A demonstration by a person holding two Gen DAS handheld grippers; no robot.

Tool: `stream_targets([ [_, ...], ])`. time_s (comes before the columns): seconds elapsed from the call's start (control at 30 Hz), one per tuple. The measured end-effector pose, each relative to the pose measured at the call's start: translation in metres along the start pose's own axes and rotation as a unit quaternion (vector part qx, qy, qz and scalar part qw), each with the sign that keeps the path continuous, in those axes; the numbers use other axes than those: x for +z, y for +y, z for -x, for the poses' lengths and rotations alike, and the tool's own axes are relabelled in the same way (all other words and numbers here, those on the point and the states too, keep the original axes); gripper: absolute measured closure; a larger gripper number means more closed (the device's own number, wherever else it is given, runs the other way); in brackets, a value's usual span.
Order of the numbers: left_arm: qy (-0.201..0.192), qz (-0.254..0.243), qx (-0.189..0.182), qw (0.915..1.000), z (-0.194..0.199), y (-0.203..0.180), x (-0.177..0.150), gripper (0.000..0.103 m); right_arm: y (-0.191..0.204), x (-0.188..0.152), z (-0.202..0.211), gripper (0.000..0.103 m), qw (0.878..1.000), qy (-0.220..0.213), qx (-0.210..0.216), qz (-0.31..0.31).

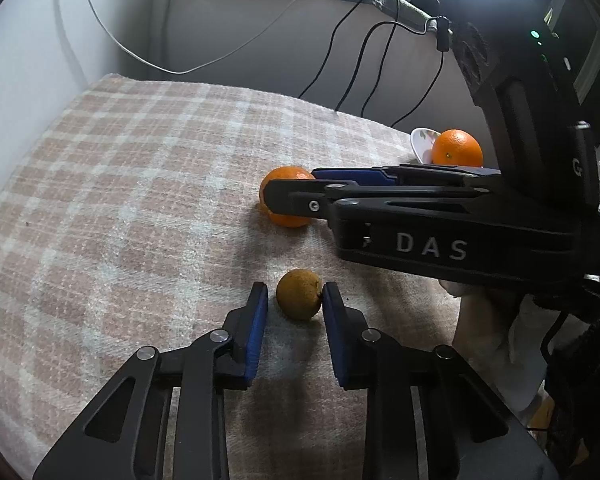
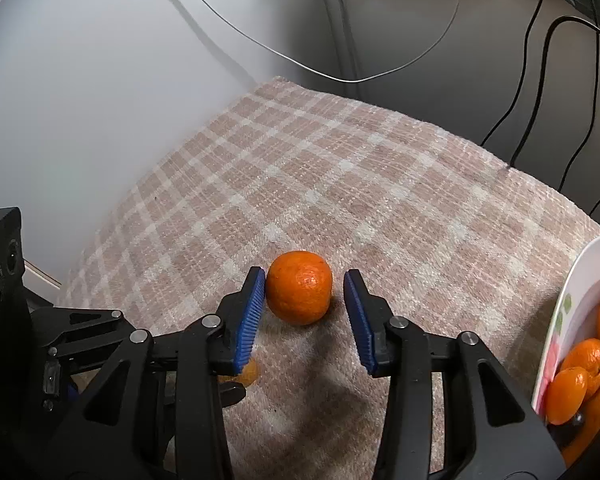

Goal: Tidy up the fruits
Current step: 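Close the right tool on a tangerine while the left tool closes on the brown kiwi, then carry the tangerine with the right tool while the left tool carries the kiwi to the plate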

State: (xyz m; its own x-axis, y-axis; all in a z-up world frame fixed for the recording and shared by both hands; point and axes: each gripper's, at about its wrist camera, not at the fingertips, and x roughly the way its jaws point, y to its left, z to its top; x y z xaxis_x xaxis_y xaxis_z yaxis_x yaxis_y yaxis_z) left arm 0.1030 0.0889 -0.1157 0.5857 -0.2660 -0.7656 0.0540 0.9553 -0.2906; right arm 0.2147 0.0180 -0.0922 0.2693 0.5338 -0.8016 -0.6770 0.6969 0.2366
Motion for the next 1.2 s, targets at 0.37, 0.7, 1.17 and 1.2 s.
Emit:
stream_targets([
  [0.37,-0.002,-0.001,0.001,1.0,0.0,-0.003,0.0,0.081,0.002,0.001,-0.004,0.067,1.0,0.0,0.001,-0.001],
  [0.7,-0.015,-0.008,-0.003,0.9999,0.008,-0.012,0.006,0.081,-0.007,-0.004,0.032,0.067,0.999,-0.033,-0.005,-0.003],
  [1.17,-0.037,-0.038,-0.017,0.9985,0.012,-0.043,0.029,0.081,-0.051,-0.021,0.11,0.067,0.993,-0.099,-0.046,-0.038],
  [1.2,-0.038,-0.04,-0.018,0.9983,0.012,-0.046,0.03,0.081,-0.054,-0.023,0.116,0.067,0.993,-0.104,-0.049,-0.04],
])
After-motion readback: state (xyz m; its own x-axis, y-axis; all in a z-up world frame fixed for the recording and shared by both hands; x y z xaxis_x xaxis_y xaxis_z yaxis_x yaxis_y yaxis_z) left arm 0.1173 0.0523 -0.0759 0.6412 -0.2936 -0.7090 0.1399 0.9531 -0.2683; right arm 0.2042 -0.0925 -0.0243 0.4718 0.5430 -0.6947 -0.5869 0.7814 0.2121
